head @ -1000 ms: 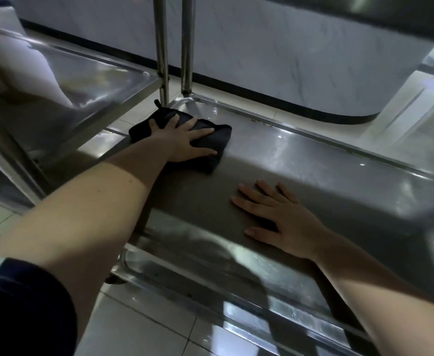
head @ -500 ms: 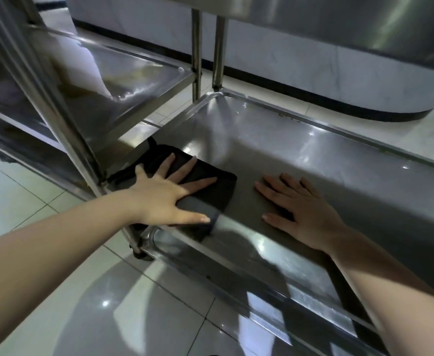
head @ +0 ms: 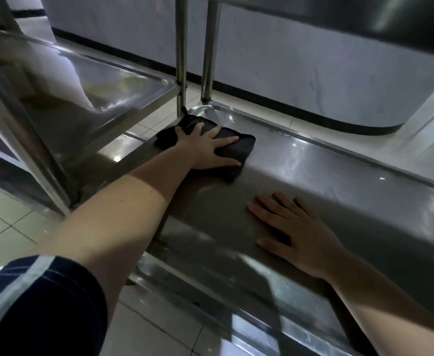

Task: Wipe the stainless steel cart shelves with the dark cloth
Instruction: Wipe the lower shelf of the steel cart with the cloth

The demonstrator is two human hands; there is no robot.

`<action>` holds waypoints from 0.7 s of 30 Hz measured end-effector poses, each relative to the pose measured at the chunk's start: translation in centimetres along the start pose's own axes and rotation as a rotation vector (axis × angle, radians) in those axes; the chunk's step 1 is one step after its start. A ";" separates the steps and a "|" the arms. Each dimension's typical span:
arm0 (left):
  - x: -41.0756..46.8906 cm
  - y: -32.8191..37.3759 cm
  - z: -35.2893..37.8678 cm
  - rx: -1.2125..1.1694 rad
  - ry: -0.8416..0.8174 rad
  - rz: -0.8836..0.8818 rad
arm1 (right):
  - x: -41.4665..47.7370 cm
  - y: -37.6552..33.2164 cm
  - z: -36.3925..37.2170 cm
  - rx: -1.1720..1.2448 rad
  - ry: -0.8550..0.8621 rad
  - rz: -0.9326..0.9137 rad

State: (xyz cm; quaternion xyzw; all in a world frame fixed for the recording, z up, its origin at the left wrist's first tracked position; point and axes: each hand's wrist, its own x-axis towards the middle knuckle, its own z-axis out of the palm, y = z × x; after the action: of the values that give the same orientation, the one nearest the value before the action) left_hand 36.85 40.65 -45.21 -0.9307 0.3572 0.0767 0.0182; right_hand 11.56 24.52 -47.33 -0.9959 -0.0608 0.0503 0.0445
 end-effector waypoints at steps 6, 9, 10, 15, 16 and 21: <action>-6.0 -1.0 0.3 -0.018 -0.086 -0.007 | 0.3 -0.2 -0.2 0.021 -0.026 0.006; -10.4 -1.7 1.0 -0.018 -0.112 -0.016 | 0.2 -0.5 -0.4 0.029 -0.028 0.010; -11.9 -1.8 1.2 -0.022 -0.126 -0.022 | 0.1 -0.5 -0.5 0.032 -0.027 0.010; -17.6 -2.4 1.8 -0.084 -0.183 -0.049 | -0.1 -0.7 -0.4 0.022 -0.024 0.009; -18.3 -2.4 1.9 -0.102 -0.184 -0.064 | -0.1 -0.7 -0.4 0.028 -0.022 0.011; -20.1 -1.9 1.7 -0.121 -0.210 -0.157 | -0.2 -0.8 -0.3 0.036 -0.013 0.014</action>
State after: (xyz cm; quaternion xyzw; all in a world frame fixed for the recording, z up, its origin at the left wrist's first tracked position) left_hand 23.19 55.48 -43.78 -0.9421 0.2740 0.1933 0.0055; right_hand 11.33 25.25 -46.96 -0.9950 -0.0534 0.0584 0.0617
